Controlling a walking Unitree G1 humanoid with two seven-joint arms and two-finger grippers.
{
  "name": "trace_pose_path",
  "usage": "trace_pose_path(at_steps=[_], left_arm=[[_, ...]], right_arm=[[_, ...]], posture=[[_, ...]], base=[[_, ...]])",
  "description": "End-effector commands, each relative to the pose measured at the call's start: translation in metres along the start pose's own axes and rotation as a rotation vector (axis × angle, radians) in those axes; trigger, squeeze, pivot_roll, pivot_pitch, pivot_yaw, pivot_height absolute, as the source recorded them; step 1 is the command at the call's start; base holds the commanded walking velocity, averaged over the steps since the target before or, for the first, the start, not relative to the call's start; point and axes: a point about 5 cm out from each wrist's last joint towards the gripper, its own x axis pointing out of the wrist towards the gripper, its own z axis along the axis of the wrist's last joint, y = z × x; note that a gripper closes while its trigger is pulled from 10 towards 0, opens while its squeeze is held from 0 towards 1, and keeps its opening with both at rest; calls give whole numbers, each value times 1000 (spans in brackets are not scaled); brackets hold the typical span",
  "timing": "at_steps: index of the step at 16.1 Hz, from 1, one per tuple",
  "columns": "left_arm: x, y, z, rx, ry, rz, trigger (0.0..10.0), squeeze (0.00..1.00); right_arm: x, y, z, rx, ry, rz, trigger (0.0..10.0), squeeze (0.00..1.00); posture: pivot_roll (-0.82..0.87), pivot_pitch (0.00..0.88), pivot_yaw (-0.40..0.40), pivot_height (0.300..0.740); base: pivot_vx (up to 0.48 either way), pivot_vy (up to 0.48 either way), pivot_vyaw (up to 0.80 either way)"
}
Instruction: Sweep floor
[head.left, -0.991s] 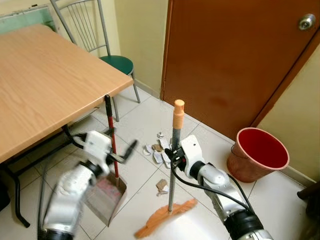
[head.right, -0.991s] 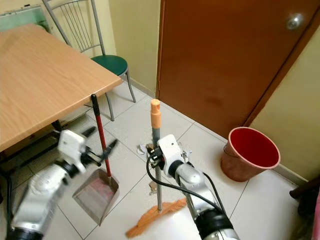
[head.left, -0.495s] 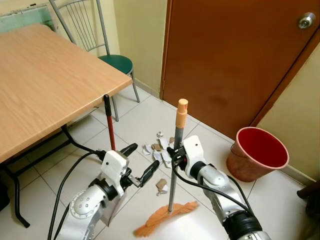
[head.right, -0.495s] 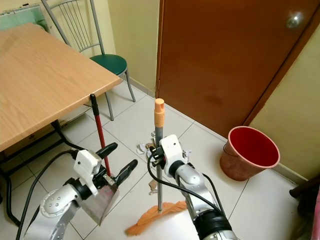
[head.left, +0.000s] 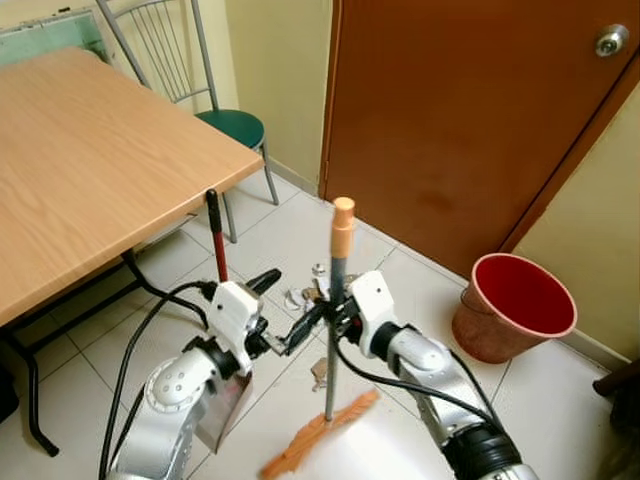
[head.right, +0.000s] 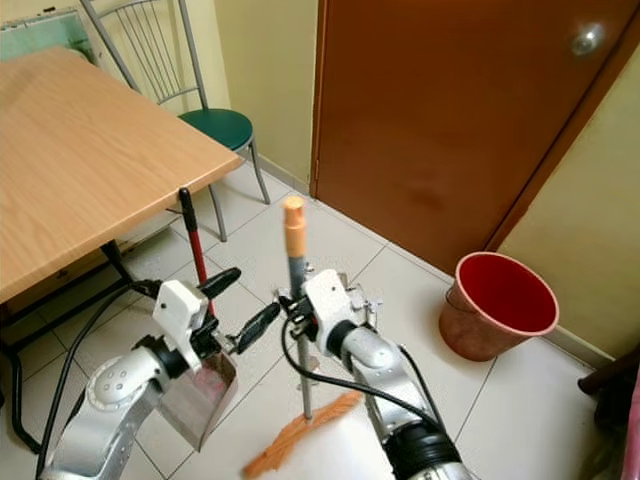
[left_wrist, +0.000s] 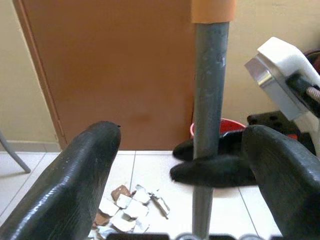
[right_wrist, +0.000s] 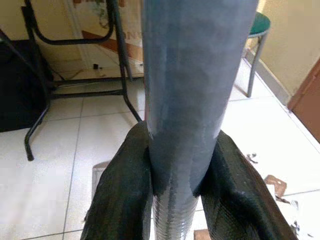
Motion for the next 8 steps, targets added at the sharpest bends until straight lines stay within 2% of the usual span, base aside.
trace_pose_path(at_steps=[1,5,8], left_arm=[[2,-3,-3,-2,18,-29,10000,0],[5,-5,-8,5,32,-27,10000,0],[6,-1,-10,25,31,4,10000,0]], right_arm=[[2,4,10,-1,-45,24,10000,0],[2,18,18,-3,-66,123,10000,0],[0,29,19,-20,-59,196,10000,0]], posture=[[76,99,-33,740],[76,99,-33,740],[71,96,-36,740]], base=[[0,0,0],[0,0,0],[0,0,0]])
